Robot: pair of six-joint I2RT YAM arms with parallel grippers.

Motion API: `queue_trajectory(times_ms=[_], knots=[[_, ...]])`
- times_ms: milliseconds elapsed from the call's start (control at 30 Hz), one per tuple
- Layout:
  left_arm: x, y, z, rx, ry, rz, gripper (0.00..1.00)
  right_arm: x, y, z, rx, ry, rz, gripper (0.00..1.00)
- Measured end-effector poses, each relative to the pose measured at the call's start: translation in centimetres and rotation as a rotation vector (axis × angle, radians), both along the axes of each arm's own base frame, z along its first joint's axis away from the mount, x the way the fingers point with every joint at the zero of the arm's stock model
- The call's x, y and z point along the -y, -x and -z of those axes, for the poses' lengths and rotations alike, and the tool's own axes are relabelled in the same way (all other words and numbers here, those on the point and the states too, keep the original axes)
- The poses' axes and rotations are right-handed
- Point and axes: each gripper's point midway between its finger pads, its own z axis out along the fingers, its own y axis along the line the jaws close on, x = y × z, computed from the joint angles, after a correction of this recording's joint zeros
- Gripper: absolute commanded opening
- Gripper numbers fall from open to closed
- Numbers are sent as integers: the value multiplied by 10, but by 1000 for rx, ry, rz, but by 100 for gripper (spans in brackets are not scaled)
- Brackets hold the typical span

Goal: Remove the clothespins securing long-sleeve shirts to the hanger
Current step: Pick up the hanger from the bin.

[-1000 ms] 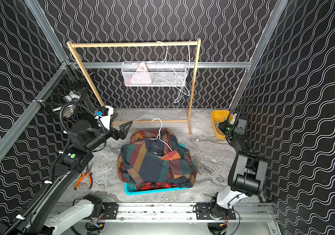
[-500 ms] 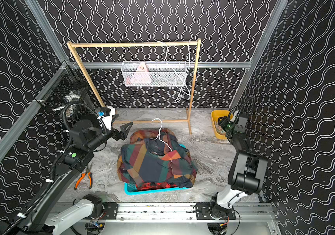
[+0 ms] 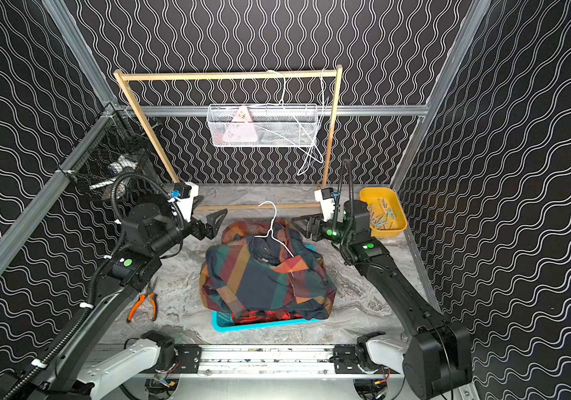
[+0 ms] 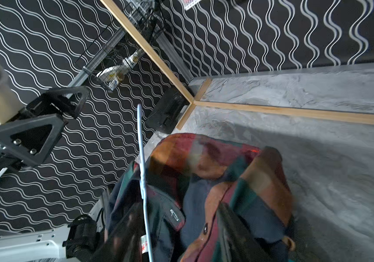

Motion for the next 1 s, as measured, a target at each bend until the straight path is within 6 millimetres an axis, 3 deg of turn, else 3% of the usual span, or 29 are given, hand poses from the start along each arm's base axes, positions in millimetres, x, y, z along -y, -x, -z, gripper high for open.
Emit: queue_trajectory(times_ms=[167, 467, 633, 733, 867, 1000], knots=[[1, 0, 8, -30, -7, 3, 96, -34, 6, 20, -38, 29, -90, 57], [1, 0, 9, -34, -9, 7, 95, -83, 16, 27, -18, 10, -224, 56], [2, -1, 12, -40, -17, 12, 95, -97, 7, 29, -24, -4, -234, 13], [3, -2, 14, -47, -22, 15, 95, -100, 8, 19, 4, -15, -252, 0], [7, 2, 16, -54, -17, 54, 92, -96, 20, -7, 107, -19, -283, 0], [18, 7, 18, -71, 1, 141, 92, -77, 46, -44, 267, -21, -318, 0]])
